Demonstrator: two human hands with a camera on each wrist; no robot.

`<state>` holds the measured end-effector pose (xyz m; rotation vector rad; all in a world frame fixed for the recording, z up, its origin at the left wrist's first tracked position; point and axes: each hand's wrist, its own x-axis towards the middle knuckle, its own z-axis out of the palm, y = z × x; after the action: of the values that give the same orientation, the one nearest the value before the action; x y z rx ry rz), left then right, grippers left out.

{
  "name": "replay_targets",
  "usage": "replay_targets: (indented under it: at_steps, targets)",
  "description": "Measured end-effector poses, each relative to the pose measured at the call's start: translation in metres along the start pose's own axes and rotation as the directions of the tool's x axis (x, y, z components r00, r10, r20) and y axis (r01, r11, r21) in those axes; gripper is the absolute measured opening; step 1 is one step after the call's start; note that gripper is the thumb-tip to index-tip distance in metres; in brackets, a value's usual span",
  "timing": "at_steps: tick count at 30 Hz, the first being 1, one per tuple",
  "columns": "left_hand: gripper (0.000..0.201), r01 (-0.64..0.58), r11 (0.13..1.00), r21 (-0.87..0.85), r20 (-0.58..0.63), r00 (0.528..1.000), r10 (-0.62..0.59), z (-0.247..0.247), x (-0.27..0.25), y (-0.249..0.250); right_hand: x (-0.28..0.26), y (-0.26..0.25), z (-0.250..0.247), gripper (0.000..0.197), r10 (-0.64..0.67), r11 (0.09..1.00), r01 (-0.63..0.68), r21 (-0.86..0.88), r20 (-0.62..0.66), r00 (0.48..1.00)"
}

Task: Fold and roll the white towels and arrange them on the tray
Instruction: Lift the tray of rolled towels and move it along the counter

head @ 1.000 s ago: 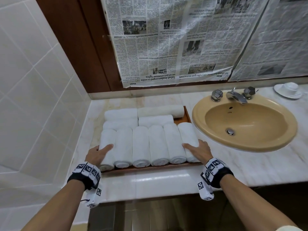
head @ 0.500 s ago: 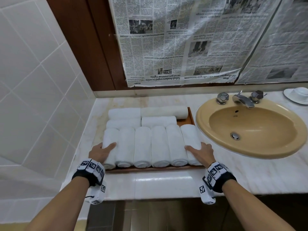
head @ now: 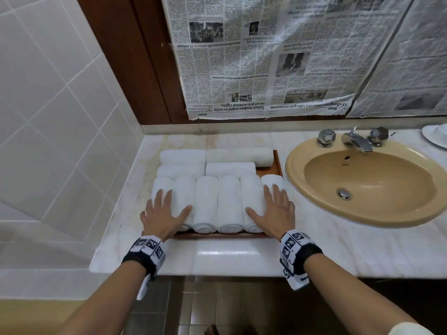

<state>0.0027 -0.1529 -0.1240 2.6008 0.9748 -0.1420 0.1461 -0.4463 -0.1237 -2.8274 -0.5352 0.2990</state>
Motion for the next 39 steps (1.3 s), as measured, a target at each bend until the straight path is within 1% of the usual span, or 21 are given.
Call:
replay_targets:
  at_steps: [2, 4, 6, 8, 11, 13, 16, 19, 22, 25, 27, 28, 30, 32, 34, 37, 39]
  targets:
    - [0.095, -0.028, 0.995, 0.097, 0.057, 0.998, 0.023, 0.002, -0.003, 0.005, 0.003, -0.004, 0.006, 0.094, -0.013, 0.998, 0.015, -0.063, 0.044, 0.999]
    - [0.095, -0.033, 0.990, 0.135, 0.094, 0.995, 0.021, 0.001, -0.003, 0.006, 0.006, -0.005, 0.008, 0.093, 0.001, 0.997, 0.005, -0.079, 0.072, 0.997]
    - [0.096, -0.033, 0.991, 0.131, 0.108, 0.994, 0.018, 0.000, -0.002, 0.008, 0.007, -0.007, 0.007, 0.093, 0.007, 0.996, -0.001, -0.087, 0.070, 0.998]
    - [0.097, -0.039, 0.995, 0.097, 0.093, 0.995, 0.030, 0.000, -0.002, 0.013, 0.006, -0.016, 0.006, 0.089, -0.025, 0.994, 0.030, -0.107, 0.054, 0.998]
    - [0.094, -0.131, 0.989, 0.071, 0.070, 0.990, 0.126, 0.004, -0.003, 0.029, 0.001, -0.036, 0.008, 0.077, -0.076, 0.993, 0.080, -0.086, 0.047, 0.996]
    - [0.091, -0.190, 0.978, 0.087, 0.091, 0.979, 0.182, 0.007, -0.005, 0.044, -0.001, -0.049, 0.012, 0.077, -0.085, 0.994, 0.088, -0.064, 0.058, 0.995]
    - [0.087, -0.200, 0.971, 0.128, 0.122, 0.975, 0.185, 0.016, -0.010, 0.060, -0.002, -0.057, 0.022, 0.082, -0.100, 0.994, 0.104, -0.039, 0.083, 0.991]
    - [0.083, -0.191, 0.968, 0.165, 0.102, 0.979, 0.176, 0.022, -0.012, 0.059, -0.003, -0.061, 0.029, 0.081, -0.101, 0.993, 0.104, -0.047, 0.059, 0.993]
    - [0.082, -0.204, 0.971, 0.128, 0.086, 0.977, 0.194, 0.023, -0.009, 0.055, -0.004, -0.059, 0.029, 0.077, -0.128, 0.990, 0.130, -0.046, 0.042, 0.991]
    - [0.081, -0.234, 0.970, 0.069, 0.094, 0.969, 0.228, 0.018, -0.006, 0.051, -0.005, -0.054, 0.025, 0.069, -0.143, 0.989, 0.144, -0.022, 0.033, 0.989]
    - [0.079, -0.253, 0.966, 0.046, 0.081, 0.965, 0.249, 0.014, -0.006, 0.044, -0.012, -0.046, 0.022, 0.066, -0.120, 0.993, 0.120, -0.008, -0.007, 0.993]
    - [0.080, -0.247, 0.968, 0.045, 0.058, 0.968, 0.244, 0.012, -0.007, 0.039, -0.017, -0.040, 0.021, 0.069, -0.091, 0.996, 0.091, -0.007, -0.035, 0.995]
    - [0.081, -0.195, 0.980, 0.050, -0.002, 0.981, 0.195, 0.007, -0.009, 0.024, -0.026, -0.027, 0.020, 0.077, 0.002, 1.000, -0.004, -0.013, -0.092, 0.996]
    - [0.083, -0.110, 0.994, 0.024, -0.039, 0.993, 0.111, 0.005, -0.009, 0.011, -0.030, -0.013, 0.019, 0.079, 0.111, 0.994, -0.112, 0.000, -0.121, 0.986]
    - [0.087, -0.042, 0.999, -0.011, -0.032, 0.999, 0.042, 0.003, -0.009, -0.001, -0.028, -0.005, 0.016, 0.085, 0.175, 0.983, -0.170, 0.067, -0.074, 0.982]
    - [0.089, -0.046, 0.999, -0.006, -0.049, 0.998, 0.045, 0.006, -0.008, -0.010, -0.024, -0.001, 0.014, 0.089, 0.189, 0.977, -0.185, 0.103, -0.029, 0.982]
    - [0.088, -0.053, 0.999, -0.009, -0.074, 0.996, 0.052, 0.008, -0.009, -0.012, -0.023, -0.001, 0.017, 0.088, 0.187, 0.978, -0.182, 0.100, -0.036, 0.982]
